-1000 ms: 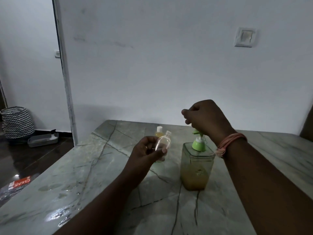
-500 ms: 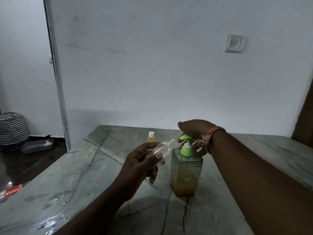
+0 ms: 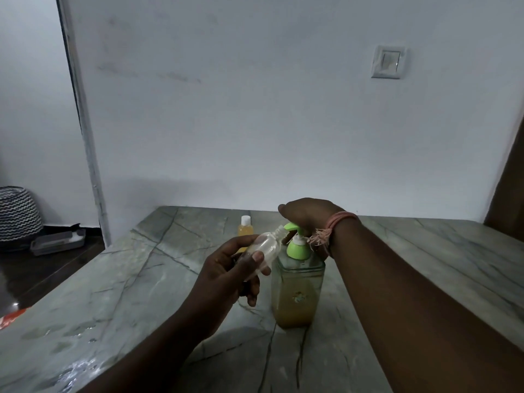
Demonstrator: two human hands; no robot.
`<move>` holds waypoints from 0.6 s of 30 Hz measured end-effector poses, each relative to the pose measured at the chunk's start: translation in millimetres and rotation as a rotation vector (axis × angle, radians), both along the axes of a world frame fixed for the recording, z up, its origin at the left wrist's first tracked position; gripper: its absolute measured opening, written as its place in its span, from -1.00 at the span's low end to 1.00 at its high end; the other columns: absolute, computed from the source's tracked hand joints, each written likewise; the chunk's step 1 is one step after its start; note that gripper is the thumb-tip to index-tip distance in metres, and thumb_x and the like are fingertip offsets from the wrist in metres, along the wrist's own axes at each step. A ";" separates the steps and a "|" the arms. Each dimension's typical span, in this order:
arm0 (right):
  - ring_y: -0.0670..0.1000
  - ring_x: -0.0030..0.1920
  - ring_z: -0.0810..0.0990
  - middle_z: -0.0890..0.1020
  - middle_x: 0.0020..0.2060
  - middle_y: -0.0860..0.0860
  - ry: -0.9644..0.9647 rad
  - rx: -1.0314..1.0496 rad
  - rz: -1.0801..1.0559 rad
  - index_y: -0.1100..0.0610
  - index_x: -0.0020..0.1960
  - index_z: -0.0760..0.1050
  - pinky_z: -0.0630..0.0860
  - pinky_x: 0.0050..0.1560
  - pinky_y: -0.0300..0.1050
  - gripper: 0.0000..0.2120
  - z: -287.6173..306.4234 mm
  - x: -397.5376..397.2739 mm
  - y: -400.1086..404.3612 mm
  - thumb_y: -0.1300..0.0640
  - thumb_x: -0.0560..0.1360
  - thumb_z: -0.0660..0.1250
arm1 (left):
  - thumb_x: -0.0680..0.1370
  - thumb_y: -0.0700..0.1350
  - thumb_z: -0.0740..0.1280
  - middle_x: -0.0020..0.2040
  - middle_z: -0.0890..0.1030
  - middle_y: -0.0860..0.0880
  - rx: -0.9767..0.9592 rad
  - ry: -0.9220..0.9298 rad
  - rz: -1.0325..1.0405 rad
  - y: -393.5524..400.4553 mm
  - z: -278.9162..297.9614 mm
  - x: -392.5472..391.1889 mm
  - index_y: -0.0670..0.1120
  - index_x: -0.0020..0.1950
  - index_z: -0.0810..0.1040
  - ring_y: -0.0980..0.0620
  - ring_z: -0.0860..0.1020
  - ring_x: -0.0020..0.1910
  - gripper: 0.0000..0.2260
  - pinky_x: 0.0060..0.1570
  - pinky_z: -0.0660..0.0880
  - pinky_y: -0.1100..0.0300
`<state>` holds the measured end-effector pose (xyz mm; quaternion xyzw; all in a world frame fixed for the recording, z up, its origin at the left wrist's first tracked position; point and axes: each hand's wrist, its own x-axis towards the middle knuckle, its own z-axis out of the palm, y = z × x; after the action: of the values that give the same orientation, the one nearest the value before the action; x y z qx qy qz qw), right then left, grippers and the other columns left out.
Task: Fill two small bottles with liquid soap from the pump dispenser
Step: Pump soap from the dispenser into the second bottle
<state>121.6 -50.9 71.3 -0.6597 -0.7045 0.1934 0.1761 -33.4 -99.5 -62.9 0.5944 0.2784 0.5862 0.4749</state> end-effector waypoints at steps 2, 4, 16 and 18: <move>0.11 0.27 0.50 0.51 0.34 0.13 -0.040 0.001 0.006 0.20 0.37 0.45 0.35 0.06 -0.19 -0.61 -2.0 0.3 -0.4 0.08 0.69 0.02 | 0.49 0.01 0.44 -0.13 0.64 -0.15 0.012 0.011 -0.009 -1.2 -0.5 1.8 0.05 0.22 0.62 -0.03 0.48 -0.39 -0.70 -0.46 0.47 0.14; 0.11 0.13 0.53 0.56 0.27 0.13 -0.070 0.010 0.017 0.19 0.26 0.52 0.33 -0.03 -0.18 -0.64 -2.3 -2.2 -1.9 0.09 0.68 0.03 | 0.47 0.04 0.47 -0.13 0.65 -0.13 0.020 0.026 0.006 -1.9 -0.6 2.1 0.06 0.22 0.63 -0.02 0.48 -0.39 -0.67 -0.46 0.46 0.14; 0.16 0.20 0.51 0.53 0.26 0.21 -0.145 0.002 0.027 0.27 0.19 0.52 0.41 0.12 -0.11 -0.67 -2.8 -9.5 -6.5 0.21 0.68 0.02 | 0.59 0.04 0.19 -0.16 0.52 -0.17 -0.254 -0.324 -0.301 -4.5 6.1 -9.5 -0.17 0.29 0.61 0.07 0.38 -0.38 -0.58 -0.40 0.30 0.23; 0.17 0.34 0.45 0.48 0.35 0.22 -0.121 -0.011 0.029 0.31 0.37 0.43 0.38 0.24 -0.12 -0.62 -0.6 -8.6 -7.4 0.19 0.69 0.00 | 0.52 0.02 0.34 -0.14 0.54 -0.20 -0.266 -0.331 -0.357 -4.1 3.5 -13.6 -0.18 0.26 0.63 0.07 0.43 -0.37 -0.60 -0.39 0.37 0.24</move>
<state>113.0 -58.3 70.7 -0.6609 -0.7223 0.1595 0.1269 -47.1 -103.7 -59.4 0.4628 0.1621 0.5406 0.6836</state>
